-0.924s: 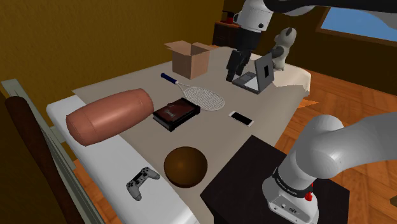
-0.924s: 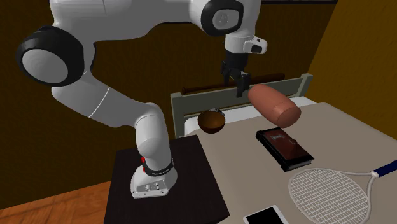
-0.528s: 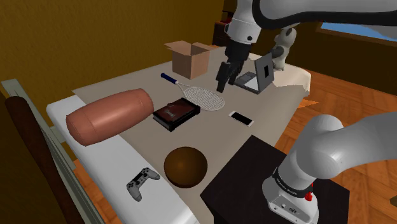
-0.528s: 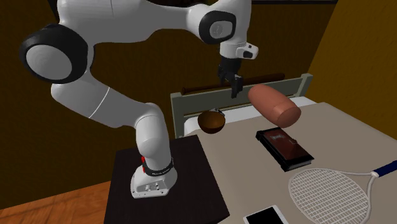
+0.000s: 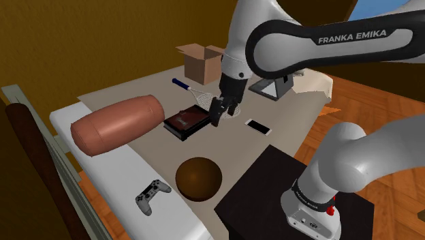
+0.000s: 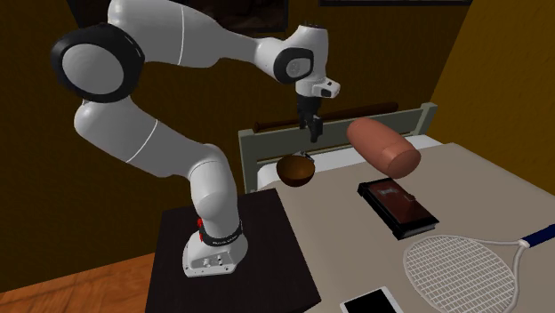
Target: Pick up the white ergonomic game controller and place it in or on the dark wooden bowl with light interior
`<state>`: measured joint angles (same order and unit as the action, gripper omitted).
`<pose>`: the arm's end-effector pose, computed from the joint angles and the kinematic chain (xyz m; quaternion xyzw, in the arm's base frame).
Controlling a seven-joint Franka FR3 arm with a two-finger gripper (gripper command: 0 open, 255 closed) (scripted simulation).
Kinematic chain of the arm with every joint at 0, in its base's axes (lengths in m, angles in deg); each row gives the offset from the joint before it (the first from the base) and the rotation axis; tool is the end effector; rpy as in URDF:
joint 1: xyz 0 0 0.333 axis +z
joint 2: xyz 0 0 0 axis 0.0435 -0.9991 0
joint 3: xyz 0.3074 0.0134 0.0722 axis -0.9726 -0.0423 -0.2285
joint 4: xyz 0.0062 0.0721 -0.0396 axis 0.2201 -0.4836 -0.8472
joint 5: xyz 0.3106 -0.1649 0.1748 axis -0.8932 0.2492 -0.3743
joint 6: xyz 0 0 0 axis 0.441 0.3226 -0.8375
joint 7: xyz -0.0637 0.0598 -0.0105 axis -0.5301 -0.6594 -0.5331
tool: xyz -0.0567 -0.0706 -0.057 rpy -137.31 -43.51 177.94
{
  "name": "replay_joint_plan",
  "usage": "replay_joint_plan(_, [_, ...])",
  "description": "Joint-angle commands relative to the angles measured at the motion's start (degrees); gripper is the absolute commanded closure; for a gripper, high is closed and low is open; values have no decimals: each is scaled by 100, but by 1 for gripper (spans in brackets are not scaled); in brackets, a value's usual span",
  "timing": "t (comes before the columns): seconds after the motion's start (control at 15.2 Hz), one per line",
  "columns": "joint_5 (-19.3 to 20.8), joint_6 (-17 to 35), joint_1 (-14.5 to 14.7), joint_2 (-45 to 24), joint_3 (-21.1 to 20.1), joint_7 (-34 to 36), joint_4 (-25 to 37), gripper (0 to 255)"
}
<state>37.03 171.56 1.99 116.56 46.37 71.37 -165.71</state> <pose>0.3303 0.1320 0.4919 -0.9985 -0.0247 -0.0372 0.0320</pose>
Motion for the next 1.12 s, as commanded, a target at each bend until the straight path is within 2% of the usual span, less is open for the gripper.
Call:
replay_joint_plan(0.0, [-105, 324, 48, -234, -295, 326, -45, 0])
replay_joint_plan(0.33, [-221, 1141, 78, -965, -1030, 1130, -46, 0])
replay_joint_plan(0.59, [-85, 1785, -26, -1728, -1651, 1871, 117, 0])
replay_joint_plan(0.86, [419, 2373, -259, -2647, -2292, 2808, 418, 0])
replay_joint_plan(1.06, [1177, 2724, -464, -3465, -2726, 3736, 738, 0])
